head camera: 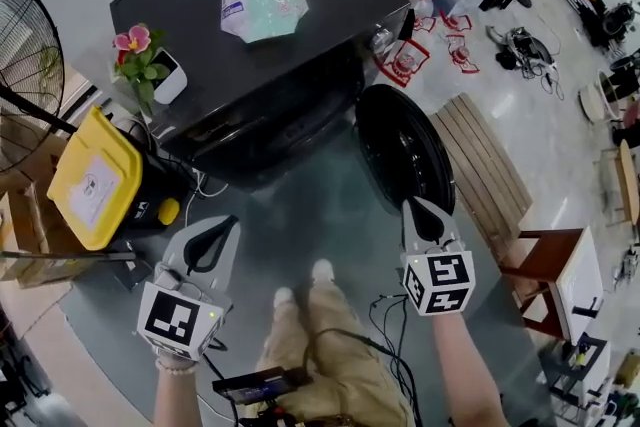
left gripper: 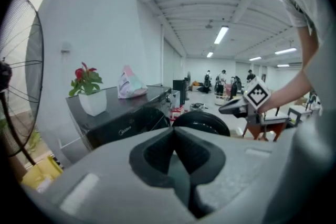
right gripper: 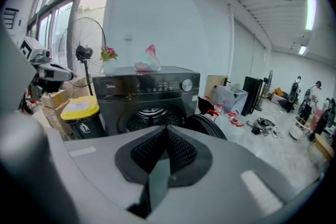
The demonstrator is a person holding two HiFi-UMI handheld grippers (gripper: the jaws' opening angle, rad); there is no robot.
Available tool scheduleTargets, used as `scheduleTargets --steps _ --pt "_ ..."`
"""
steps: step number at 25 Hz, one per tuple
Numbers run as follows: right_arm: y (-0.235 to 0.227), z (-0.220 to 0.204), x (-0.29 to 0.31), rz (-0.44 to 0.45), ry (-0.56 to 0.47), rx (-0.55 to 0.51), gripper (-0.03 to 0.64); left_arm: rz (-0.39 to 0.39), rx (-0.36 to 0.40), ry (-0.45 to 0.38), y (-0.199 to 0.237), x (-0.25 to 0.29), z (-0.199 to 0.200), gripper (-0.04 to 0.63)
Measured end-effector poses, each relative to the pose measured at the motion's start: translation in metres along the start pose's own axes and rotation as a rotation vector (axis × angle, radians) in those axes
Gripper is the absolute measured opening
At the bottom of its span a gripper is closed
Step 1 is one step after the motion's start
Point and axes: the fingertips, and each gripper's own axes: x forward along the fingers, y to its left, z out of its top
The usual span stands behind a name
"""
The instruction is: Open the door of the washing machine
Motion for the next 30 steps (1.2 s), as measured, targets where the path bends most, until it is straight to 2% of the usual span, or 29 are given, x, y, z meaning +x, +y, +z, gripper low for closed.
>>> scheduleTargets --steps 10,18,30 --pt "0.065 0.081 -0.059 0.131 -0.113 -0.013 0.003 0.066 -0.021 -0.033 0.009 -0.072 0.047 -0.006" --pt "0.100 0.121 -0.086 0.206 -0.194 -0.050 0.003 0.096 -0.021 -0.064 0.003 -0.108 0.070 -0.006" --pt "0.127 0.139 -0.105 0.261 -0.222 -0.091 0.003 0.115 -0.036 -0.087 -0.002 -0.126 0.077 -0.006"
